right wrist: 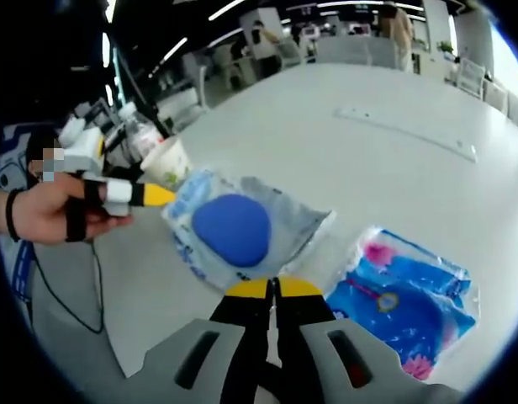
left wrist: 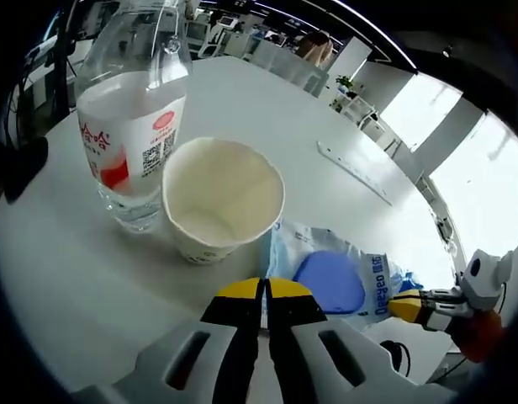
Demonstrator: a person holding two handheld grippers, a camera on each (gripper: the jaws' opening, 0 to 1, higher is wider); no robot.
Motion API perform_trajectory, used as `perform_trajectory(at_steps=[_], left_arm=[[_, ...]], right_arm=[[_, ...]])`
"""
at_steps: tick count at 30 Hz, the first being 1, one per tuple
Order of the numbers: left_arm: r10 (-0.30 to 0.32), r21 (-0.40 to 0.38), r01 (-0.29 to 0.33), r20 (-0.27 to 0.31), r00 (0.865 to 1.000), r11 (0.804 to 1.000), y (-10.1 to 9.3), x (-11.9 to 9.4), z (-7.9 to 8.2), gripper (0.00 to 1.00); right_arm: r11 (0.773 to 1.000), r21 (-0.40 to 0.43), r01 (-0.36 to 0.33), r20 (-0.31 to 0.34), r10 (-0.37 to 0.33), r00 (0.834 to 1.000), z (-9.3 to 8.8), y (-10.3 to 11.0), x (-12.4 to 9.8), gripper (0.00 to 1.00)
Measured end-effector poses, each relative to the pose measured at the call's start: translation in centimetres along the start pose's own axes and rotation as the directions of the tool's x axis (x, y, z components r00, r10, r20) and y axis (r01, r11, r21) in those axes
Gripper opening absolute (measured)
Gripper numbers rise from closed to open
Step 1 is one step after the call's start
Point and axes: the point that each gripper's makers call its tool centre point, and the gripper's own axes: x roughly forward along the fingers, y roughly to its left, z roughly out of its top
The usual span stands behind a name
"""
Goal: Arrange the tabletop items into an orderly group along one side of the table until the central work area is clear of visible clutter.
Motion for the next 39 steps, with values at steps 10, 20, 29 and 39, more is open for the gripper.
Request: perform_trajectory(at_steps=[10,20,29,39], left_arm=[[-0.041,-0.042,0.04,-0.014,0.999,0.998,1.0,-0.6,-0.8,0.07],[-0.054,-0.043,0.053,-0.025,0.998,0.998,1.2,-1.2,-1.6,0.07],[-0.033,-0.082,0.031,-0.018,0.999,0.996,1.7,-0.9,-1.8,0.02],[-0.043,-0.101,0.042,-0.005,0.999,0.994,1.8,-1.1,-1.1,0.03]], right_arm=[[1.0,-0.002,-0.001,-0.006,0.001,1.0,-1.0,-0.3,-0.6,0.05],[1.0,0.013,0.012,0.006,-0.012,1.0,-1.2,0.1,-1.0,0.07],[0.999,0.046,0.028,0.009,-0.028,1.0,-1.2,0.0,-0.6,0.0],[0.998,0.047,0.043,0.012,-0.043,0.999,-1.1,-0.4,-0.7,0.07]])
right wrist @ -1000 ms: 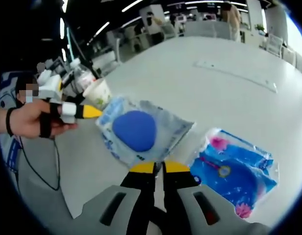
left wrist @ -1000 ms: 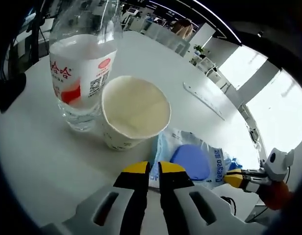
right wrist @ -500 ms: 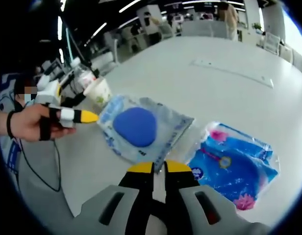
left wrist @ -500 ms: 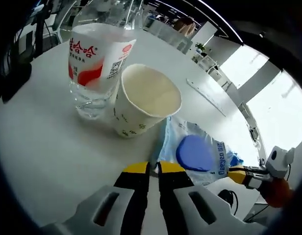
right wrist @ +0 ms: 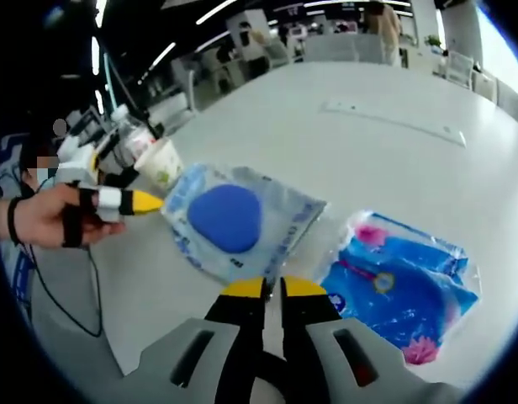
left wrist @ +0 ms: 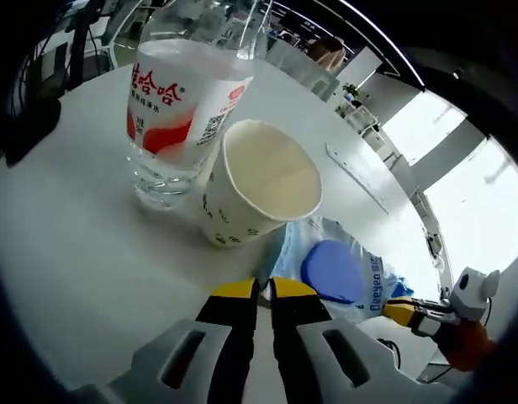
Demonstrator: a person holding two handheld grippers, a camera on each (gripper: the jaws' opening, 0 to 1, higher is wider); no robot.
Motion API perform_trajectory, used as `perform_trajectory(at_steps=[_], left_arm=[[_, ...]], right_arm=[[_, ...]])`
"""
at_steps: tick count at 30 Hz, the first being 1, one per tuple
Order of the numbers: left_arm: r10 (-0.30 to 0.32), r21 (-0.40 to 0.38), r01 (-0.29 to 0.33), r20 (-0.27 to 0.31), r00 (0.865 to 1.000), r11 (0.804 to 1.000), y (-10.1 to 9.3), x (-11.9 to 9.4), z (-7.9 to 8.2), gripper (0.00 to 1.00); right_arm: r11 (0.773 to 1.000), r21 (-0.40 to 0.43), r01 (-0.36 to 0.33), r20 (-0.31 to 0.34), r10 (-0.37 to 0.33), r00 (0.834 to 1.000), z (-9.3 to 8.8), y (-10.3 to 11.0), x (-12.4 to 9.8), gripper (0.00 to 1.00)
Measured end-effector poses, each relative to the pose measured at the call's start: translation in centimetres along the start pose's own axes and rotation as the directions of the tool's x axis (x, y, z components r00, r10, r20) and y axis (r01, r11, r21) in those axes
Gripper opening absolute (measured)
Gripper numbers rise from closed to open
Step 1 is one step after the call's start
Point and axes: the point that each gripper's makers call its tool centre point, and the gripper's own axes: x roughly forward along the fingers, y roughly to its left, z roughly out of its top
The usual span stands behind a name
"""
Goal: Arrange the tabletop items into an orderly group along one side of the table until the central work area is clear of visible clutter.
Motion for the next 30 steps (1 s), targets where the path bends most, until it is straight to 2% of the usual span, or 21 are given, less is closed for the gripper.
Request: perform_trajectory(at_steps=[2,4,6,9,13,15,20,23,25,30], left_arm=[[0.007,0.011,-0.007,0.0,1.0,1.0,0.3,-0.4,-0.1,0.04],[0.033,0.038,-0.033,0.002,0.999,0.999,1.1,-0.9,-0.3,0.05],[0.031,0.042,-0.03,-0.001,1.0,0.999,1.3,-1.6,-0.9,0.06],[0.039,0.043,-0.039,0.001,0.999,0.998,1.7,-2.7,-1.6,0.06],[0.05,0.072,-0.05,0.008,0.999,0.996,1.7,-4.1,-2.1,0.06],[0.072,0.12,-0.072,0.005,0.997,0.99,1.9,-4.5,-2.3,0.05],[0.05,0.13,-0.048,-0.007,0.999,0.99,1.1,-5.2,-3.7,0.06],[0.061,0.155,-0.058,-0.011,0.998,0.986,1.2,-5.5,-4.4,0.06],[0.045,0.169,-0.04,-0.029,0.999,0.985,0.9,-5.5,-5.2,0.06],[0.05,0.186,-0.043,-0.034,0.998,0.982,1.1,-6.0,-5.9,0.06]], right_arm=[[1.0,0.006,0.011,0.007,-0.011,1.0,-0.4,0.0,-0.6,0.1],[1.0,-0.002,0.029,0.017,-0.029,0.999,-0.8,-0.1,-1.3,0.1],[0.999,-0.02,0.048,0.031,-0.047,0.998,-1.2,-0.1,-2.2,0.1],[0.996,-0.002,0.094,0.056,-0.094,0.994,-2.1,-1.1,-3.8,0.11],[0.976,0.08,0.205,0.08,-0.211,0.974,-3.7,-4.1,-6.4,0.11],[0.958,0.112,0.266,0.084,-0.275,0.958,-4.3,-5.8,-7.7,0.11],[0.909,0.191,0.37,0.088,-0.391,0.916,-4.8,-9.6,-10.1,0.1],[0.89,0.255,0.378,0.081,-0.409,0.909,-4.8,-11.6,-10.4,0.12],[0.886,0.277,0.373,0.083,-0.409,0.909,-4.6,-12.4,-10.2,0.13],[0.883,0.33,0.335,0.089,-0.382,0.92,-4.0,-13.2,-8.7,0.13]])
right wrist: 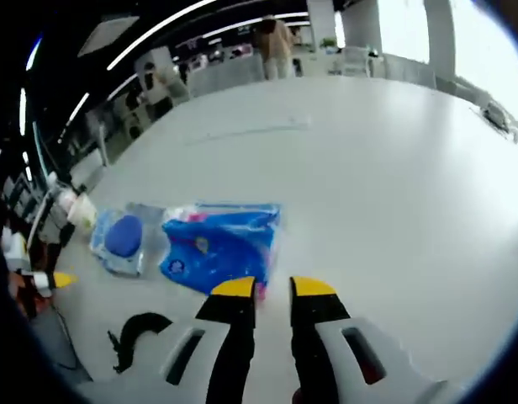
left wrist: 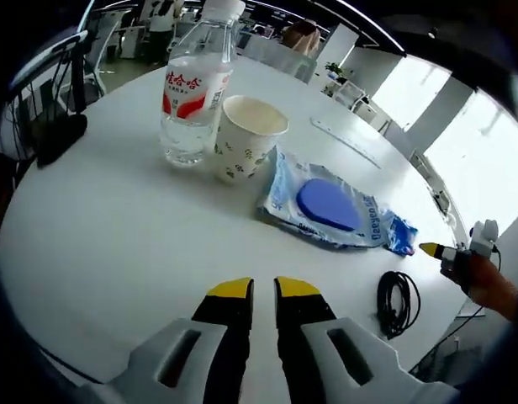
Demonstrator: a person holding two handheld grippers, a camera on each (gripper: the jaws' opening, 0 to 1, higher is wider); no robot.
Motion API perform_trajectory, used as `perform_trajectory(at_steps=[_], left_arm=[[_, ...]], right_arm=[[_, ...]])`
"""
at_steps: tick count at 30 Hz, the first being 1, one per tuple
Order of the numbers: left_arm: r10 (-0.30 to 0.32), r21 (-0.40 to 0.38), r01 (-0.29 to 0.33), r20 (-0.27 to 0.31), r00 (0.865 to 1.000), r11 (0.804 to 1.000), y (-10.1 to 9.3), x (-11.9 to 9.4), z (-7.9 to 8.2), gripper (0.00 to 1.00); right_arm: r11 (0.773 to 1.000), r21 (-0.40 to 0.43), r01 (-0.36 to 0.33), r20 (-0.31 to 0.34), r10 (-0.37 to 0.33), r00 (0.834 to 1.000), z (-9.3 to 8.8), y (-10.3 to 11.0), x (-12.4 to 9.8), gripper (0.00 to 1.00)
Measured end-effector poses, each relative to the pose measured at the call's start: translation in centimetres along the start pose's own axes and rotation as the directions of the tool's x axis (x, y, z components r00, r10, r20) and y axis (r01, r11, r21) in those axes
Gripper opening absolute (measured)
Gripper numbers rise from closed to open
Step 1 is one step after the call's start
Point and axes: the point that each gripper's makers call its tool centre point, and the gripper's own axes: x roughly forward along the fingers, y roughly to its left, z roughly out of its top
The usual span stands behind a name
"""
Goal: Arrange the tabletop items into an orderly group along one side of the table until the central work area is clear of visible clutter.
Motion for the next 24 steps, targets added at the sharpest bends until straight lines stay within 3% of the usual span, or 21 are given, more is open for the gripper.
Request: perform_trajectory(at_steps=[7,14,24], left_arm=[[0.0,0.023,0.0,0.008,1.0,1.0,0.2,-0.9,0.1,0.07],[-0.011,0.074,0.01,0.009,1.0,0.997,0.3,-1.6,0.4,0.09],[0.002,0.058,-0.002,0.011,1.0,0.998,1.4,-2.2,0.1,0.1]], right_arm=[[1.0,-0.001,-0.014,-0.016,0.014,1.0,0.4,0.4,1.4,0.13],[0.998,-0.053,-0.021,-0.031,0.019,0.999,0.3,0.7,1.8,0.02],[0.996,-0.083,-0.034,-0.037,0.031,0.999,-0.1,0.4,1.6,0.02]])
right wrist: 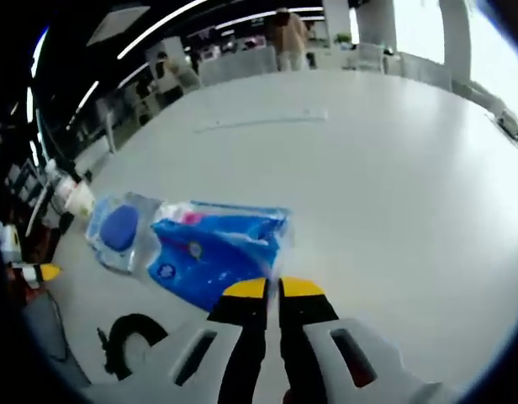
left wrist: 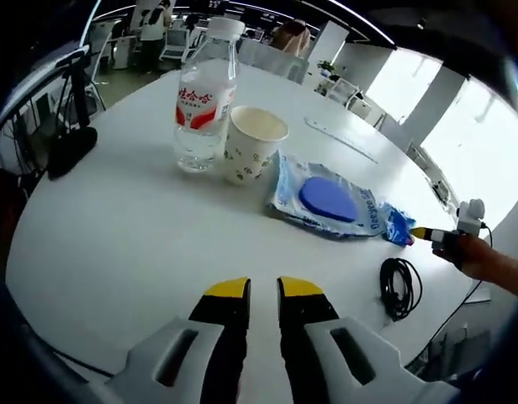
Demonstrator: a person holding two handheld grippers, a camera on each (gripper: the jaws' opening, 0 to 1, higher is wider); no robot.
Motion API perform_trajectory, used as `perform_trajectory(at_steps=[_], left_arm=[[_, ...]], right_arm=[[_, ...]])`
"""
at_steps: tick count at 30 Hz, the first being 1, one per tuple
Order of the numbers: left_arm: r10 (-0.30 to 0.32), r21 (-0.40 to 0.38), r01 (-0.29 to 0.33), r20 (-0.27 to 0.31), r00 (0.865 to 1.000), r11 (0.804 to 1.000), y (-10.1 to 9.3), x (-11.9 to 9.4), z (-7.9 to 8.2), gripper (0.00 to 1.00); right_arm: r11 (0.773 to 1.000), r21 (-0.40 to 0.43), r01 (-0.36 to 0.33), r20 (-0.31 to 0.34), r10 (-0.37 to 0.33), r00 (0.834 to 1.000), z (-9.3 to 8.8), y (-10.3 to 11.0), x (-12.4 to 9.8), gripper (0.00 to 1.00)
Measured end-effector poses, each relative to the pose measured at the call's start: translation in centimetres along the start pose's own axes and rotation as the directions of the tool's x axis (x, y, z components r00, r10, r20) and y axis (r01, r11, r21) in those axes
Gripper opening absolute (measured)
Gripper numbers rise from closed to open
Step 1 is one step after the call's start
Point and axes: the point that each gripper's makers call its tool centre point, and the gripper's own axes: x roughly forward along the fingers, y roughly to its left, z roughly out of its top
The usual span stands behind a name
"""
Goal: Arrange the tabletop items into an orderly group along one side of the table until the central work area is clear of visible clutter.
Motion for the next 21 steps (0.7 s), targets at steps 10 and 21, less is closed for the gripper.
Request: perform_trajectory(at_steps=[10,21], left_arm=[[0.015,-0.011,-0.015,0.007,1.0,1.0,0.5,-0.5,-0.1,0.1],[0.004,-0.009,-0.004,0.005,1.0,1.0,0.3,-0.8,-0.5,0.11]], right_arm=[[0.999,-0.038,-0.008,-0.017,0.007,1.0,-0.2,0.0,0.4,0.14],[0.999,-0.003,0.033,-0.011,-0.033,0.999,-2.6,0.0,-2.9,0.19]])
